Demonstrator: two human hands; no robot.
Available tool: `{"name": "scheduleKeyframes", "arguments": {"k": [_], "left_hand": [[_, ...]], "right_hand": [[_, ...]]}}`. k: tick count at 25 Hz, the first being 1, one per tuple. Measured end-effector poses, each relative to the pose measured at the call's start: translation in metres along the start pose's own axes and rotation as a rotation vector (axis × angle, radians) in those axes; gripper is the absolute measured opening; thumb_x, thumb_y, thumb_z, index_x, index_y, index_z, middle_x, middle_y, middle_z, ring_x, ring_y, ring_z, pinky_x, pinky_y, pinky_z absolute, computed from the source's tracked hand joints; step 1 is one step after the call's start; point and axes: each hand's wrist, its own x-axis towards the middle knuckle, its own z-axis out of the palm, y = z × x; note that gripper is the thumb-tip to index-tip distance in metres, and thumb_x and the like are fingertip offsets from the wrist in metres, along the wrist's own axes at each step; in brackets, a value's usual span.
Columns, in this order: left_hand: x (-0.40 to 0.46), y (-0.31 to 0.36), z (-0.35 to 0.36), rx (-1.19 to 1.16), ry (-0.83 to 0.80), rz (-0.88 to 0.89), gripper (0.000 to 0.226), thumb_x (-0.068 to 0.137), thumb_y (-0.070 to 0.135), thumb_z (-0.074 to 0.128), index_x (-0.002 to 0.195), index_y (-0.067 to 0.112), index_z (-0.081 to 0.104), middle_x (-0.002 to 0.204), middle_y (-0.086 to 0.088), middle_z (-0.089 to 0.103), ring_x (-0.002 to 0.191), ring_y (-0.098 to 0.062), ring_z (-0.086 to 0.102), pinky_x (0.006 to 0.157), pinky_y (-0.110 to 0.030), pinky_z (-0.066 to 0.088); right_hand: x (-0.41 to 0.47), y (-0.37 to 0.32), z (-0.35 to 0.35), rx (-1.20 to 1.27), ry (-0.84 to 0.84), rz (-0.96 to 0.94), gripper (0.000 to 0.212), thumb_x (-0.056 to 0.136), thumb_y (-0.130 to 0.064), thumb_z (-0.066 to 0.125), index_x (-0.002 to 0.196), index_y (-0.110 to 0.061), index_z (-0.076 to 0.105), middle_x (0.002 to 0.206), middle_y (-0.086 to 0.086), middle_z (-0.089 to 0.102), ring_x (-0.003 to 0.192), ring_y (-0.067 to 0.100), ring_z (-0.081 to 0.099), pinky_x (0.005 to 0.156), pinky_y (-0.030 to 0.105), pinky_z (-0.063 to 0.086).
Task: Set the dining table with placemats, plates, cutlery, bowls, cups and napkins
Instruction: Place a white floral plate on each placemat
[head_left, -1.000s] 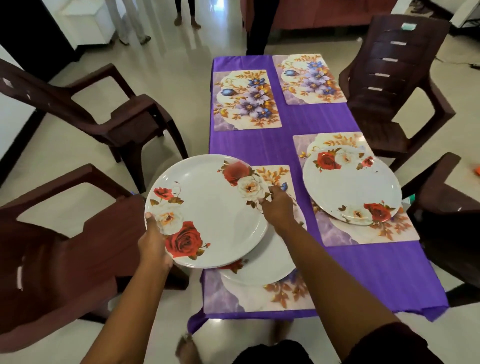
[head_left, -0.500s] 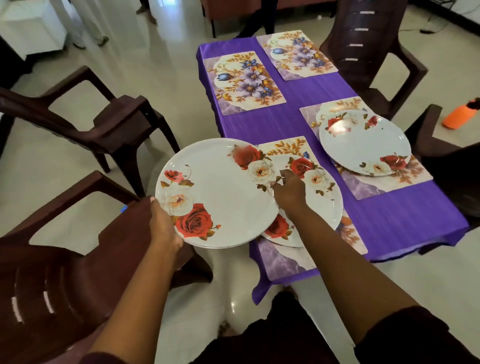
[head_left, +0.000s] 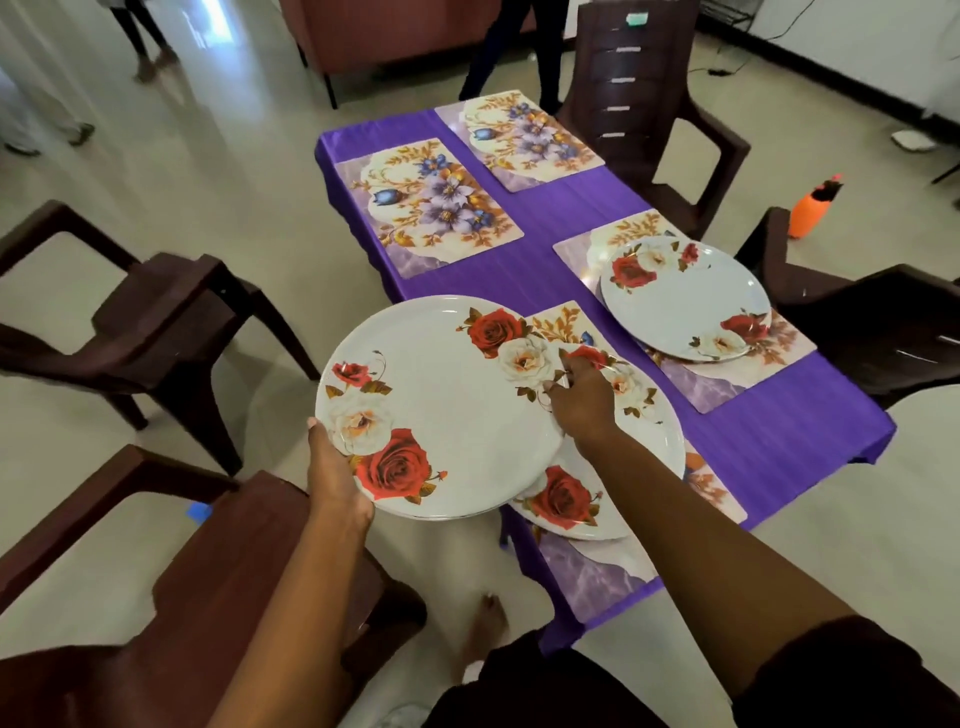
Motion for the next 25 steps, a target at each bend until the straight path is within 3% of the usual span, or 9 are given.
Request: {"name": "scheduleKeyframes", "arguments": {"k": [4, 10, 13, 15, 19, 23, 25], "left_hand": [[0.030, 0.021, 0.024, -0.005, -0.056, -0.018, 0.064, 0.097, 0.063, 0.027, 0.131, 0.018, 0.058, 0.123, -0.011, 0.066, 0.112, -0.032, 0.062, 0.096, -0.048, 0.049], [0.067, 0.034, 0.053, 0.057, -0.104, -0.045, 0.065, 0.095, 0.065, 0.026, 0.130, 0.021, 0.059, 0.124, -0.011, 0.066, 0.116, -0.034, 0.060, 0.101, -0.053, 0.045], [0.080, 0.044, 0.062, 0.098, -0.117, -0.044, 0.065, 0.094, 0.066, 0.027, 0.129, 0.022, 0.060, 0.123, -0.011, 0.067, 0.116, -0.034, 0.060, 0.101, -0.056, 0.044], [0.092, 0.052, 0.071, 0.131, -0.129, -0.038, 0.063, 0.094, 0.065, 0.029, 0.128, 0.023, 0.061, 0.121, -0.011, 0.067, 0.115, -0.034, 0.061, 0.099, -0.056, 0.045], [0.109, 0.058, 0.101, 0.188, -0.110, -0.051, 0.057, 0.096, 0.062, 0.034, 0.124, 0.022, 0.062, 0.116, -0.009, 0.070, 0.108, -0.032, 0.065, 0.092, -0.051, 0.052], [0.138, 0.068, 0.127, 0.231, -0.128, -0.087, 0.051, 0.098, 0.056, 0.037, 0.124, 0.021, 0.062, 0.114, -0.007, 0.071, 0.105, -0.031, 0.066, 0.082, -0.046, 0.055], [0.160, 0.081, 0.140, 0.291, -0.131, -0.075, 0.048, 0.099, 0.054, 0.038, 0.124, 0.022, 0.062, 0.113, -0.006, 0.071, 0.101, -0.028, 0.067, 0.074, -0.041, 0.056]], "right_hand": [[0.023, -0.018, 0.005, -0.022, 0.060, 0.001, 0.039, 0.092, -0.009, 0.062, 0.130, -0.004, 0.056, 0.126, 0.012, 0.063, 0.117, 0.029, 0.058, 0.086, 0.024, 0.039], [0.061, -0.031, 0.007, -0.094, 0.144, -0.002, 0.036, 0.089, -0.014, 0.067, 0.123, -0.002, 0.062, 0.119, 0.014, 0.066, 0.112, 0.029, 0.060, 0.091, 0.031, 0.046], [0.067, -0.029, 0.012, -0.067, 0.173, 0.022, 0.032, 0.089, -0.014, 0.067, 0.118, 0.000, 0.064, 0.114, 0.016, 0.067, 0.106, 0.029, 0.062, 0.082, 0.029, 0.045], [0.073, -0.027, 0.014, -0.050, 0.185, 0.031, 0.036, 0.089, -0.016, 0.067, 0.122, 0.000, 0.063, 0.117, 0.015, 0.067, 0.108, 0.029, 0.063, 0.085, 0.032, 0.049], [0.096, -0.027, 0.008, -0.009, 0.226, 0.049, 0.034, 0.090, -0.014, 0.064, 0.121, -0.001, 0.062, 0.117, 0.013, 0.068, 0.110, 0.029, 0.063, 0.091, 0.038, 0.052], [0.121, -0.036, 0.004, 0.005, 0.252, 0.065, 0.023, 0.091, -0.013, 0.061, 0.111, -0.001, 0.061, 0.107, 0.013, 0.068, 0.102, 0.026, 0.062, 0.079, 0.028, 0.045], [0.139, -0.041, 0.011, 0.014, 0.245, 0.093, 0.021, 0.089, -0.013, 0.063, 0.107, -0.002, 0.060, 0.103, 0.012, 0.067, 0.097, 0.024, 0.061, 0.078, 0.030, 0.047]]}}
